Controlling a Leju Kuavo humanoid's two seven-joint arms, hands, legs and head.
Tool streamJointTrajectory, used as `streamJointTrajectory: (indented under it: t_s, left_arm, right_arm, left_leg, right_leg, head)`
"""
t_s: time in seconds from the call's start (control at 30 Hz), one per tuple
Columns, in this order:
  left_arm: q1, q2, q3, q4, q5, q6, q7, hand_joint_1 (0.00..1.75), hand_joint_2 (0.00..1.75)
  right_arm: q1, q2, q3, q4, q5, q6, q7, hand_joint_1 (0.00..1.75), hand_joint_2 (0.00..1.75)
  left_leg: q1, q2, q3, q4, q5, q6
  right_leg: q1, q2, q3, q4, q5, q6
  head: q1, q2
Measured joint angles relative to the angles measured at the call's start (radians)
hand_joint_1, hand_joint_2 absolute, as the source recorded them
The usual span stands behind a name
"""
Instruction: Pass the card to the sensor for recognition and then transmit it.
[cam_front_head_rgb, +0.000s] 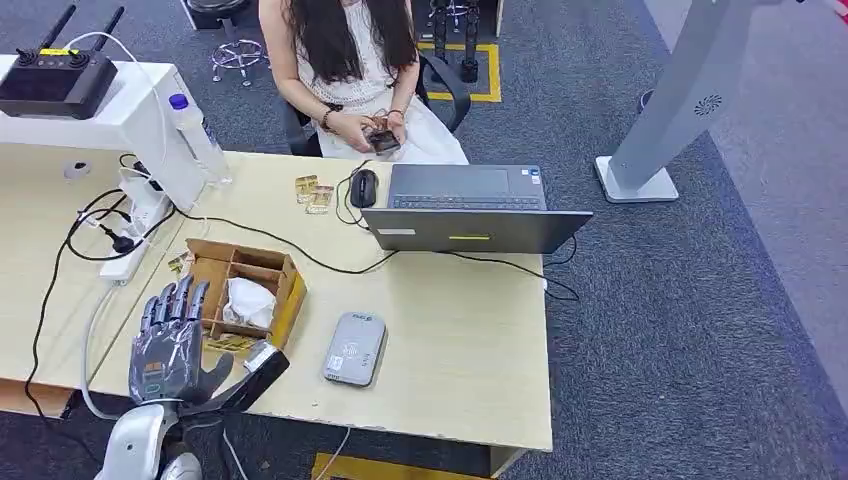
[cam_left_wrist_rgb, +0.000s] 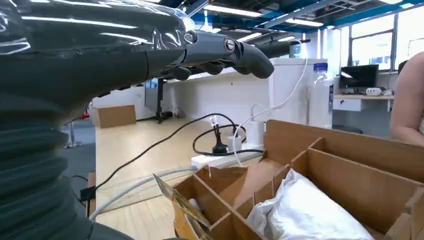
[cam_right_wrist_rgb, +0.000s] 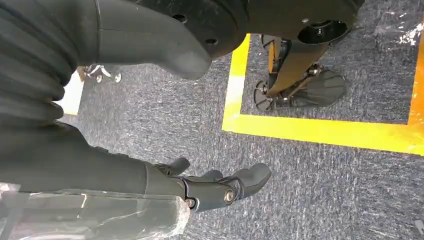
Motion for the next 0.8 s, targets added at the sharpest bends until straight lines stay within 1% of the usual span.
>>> streamJointTrajectory:
  t_s: [0.13,0.27,0.57,0.8]
  left_arm:
    - [0.0,-0.01,0.013,0.014,-0.001,0.001,-0.026,0.0,1.75]
    - [0.001,-0.015,0.015,0.027,-0.001,0.002,-0.034,0.0,1.75]
    - [0.001,-0.02,0.018,0.047,-0.002,0.003,-0.035,0.0,1.75]
    - [-0.027,-0.02,0.029,0.08,-0.002,0.03,-0.017,0.0,1.75]
  right_arm:
    - [0.0,0.0,0.0,0.0,0.003,0.0,0.0,0.0,1.75]
    - [-0.001,0.0,0.0,0.0,0.005,0.0,0.0,0.0,1.75]
    - [-0.001,0.0,0.0,0.0,0.009,0.01,-0.001,0.0,1.75]
    - [-0.001,0.0,0.004,0.0,0.024,0.015,-0.002,0.0,1.75]
  left_leg:
    - [0.0,0.0,0.0,0.0,0.0,0.0]
    - [0.0,0.0,0.0,0.0,0.0,0.0]
    - [0.0,0.0,0.0,0.0,0.0,0.0]
    - [0.0,0.0,0.0,0.0,0.0,0.0]
  right_leg:
    - [0.0,0.0,0.0,0.0,0.0,0.0]
    - [0.0,0.0,0.0,0.0,0.0,0.0]
    - [0.0,0.0,0.0,0.0,0.0,0.0]
    - [0.0,0.0,0.0,0.0,0.0,0.0]
  head:
    - [0.0,0.0]
    - [0.0,0.0]
    - [0.0,0.0]
    - [0.0,0.0]
